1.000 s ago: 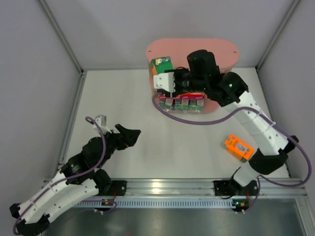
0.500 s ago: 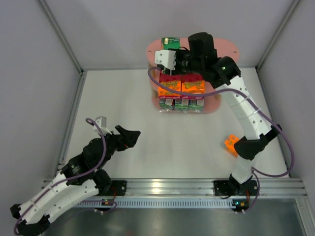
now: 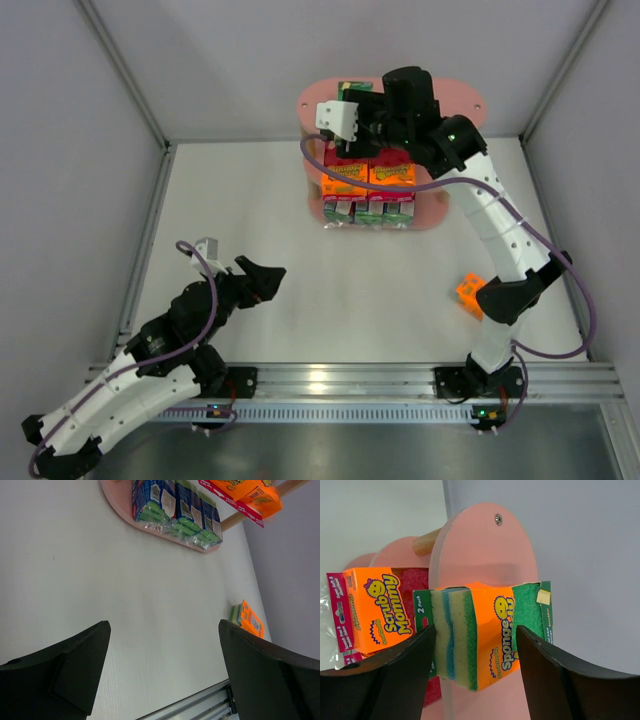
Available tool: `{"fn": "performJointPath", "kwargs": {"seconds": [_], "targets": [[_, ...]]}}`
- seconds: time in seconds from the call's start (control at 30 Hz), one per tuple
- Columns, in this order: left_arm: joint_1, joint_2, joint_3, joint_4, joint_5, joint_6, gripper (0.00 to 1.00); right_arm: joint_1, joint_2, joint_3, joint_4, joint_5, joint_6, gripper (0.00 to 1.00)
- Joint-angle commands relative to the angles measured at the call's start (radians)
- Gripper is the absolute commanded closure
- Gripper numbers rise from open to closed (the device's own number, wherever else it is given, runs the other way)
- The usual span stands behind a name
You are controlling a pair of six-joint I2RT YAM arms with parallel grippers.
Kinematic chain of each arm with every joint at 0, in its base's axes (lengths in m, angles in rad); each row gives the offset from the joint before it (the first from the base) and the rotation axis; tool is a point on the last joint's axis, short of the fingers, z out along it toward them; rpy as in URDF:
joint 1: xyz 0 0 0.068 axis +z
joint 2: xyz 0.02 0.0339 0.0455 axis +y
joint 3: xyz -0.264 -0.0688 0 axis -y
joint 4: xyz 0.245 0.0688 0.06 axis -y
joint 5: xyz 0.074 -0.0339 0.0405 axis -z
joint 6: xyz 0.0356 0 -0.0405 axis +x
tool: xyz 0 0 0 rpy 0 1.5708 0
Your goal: Place and organize the cleaning sponges onto the shelf
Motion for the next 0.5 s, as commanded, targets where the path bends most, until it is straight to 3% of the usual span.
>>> {"fn": "performJointPath", "kwargs": {"seconds": [0.0,0.23,0.47], "targets": [[-0.003,-0.016,-0.009,0.019,-0.015,-0.012,0.05,-0.014,-0.017,0.001,0.069,-0.017,0.024,0.33],[-0.003,-0.025,-0.014,0.019,-0.013,-0.018,0.05,-0.016,-0.048,0.002,0.096,-0.061,0.064,0.21],[-0.003,-0.027,-0.017,0.019,-0.009,-0.021,0.05,-0.017,-0.092,0.022,0.073,-0.103,0.092,0.20]]}}
